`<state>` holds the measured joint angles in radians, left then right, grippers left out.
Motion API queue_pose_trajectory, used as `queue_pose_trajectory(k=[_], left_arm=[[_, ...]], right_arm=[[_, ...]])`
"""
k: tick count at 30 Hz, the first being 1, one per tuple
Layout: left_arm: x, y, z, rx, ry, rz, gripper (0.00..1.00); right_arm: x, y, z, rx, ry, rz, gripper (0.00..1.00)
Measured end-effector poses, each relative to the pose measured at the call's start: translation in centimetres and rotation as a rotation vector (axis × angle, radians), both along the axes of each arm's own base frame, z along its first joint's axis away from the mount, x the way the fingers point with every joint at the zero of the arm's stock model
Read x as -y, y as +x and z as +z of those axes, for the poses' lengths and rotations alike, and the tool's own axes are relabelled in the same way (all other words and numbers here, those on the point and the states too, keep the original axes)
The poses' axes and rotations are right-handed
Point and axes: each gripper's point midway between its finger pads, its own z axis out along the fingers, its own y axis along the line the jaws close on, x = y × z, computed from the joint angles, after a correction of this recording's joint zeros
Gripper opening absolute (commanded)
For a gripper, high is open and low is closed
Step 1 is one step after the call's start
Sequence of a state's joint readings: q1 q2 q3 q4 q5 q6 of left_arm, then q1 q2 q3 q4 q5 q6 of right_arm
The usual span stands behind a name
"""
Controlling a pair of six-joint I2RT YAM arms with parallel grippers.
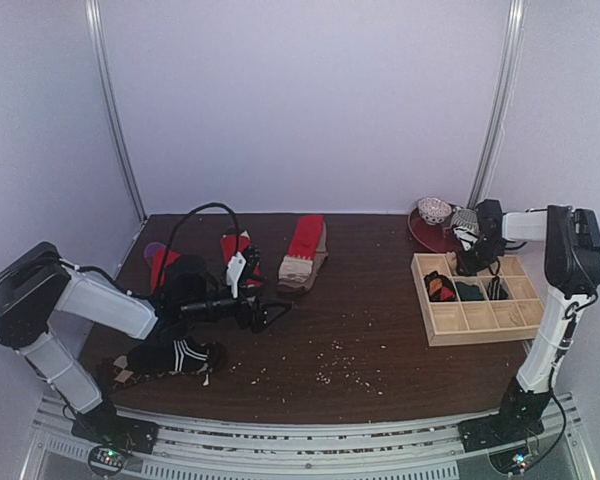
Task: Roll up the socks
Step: Place a pair of socks in the storage box.
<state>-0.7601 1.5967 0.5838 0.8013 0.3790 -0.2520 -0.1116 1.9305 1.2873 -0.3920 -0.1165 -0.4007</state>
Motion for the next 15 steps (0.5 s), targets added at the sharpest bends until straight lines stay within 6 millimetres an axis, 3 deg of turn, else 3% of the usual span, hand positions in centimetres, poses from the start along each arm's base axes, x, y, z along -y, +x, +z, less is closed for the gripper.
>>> queue_pose_trajectory(k=[8, 15], left_arm=[[-0.18, 0.01, 0.52, 0.012, 0.002, 0.007, 0.93], [0.02, 0.41, 0.82, 0.016, 0.011, 0.013, 0.93]], right_arm=[[-0.57, -0.05, 0.33, 0.003, 0.032, -0.005, 0.46], [-0.92, -0.13, 0.67, 0.001, 0.075, -0.015, 0.47]])
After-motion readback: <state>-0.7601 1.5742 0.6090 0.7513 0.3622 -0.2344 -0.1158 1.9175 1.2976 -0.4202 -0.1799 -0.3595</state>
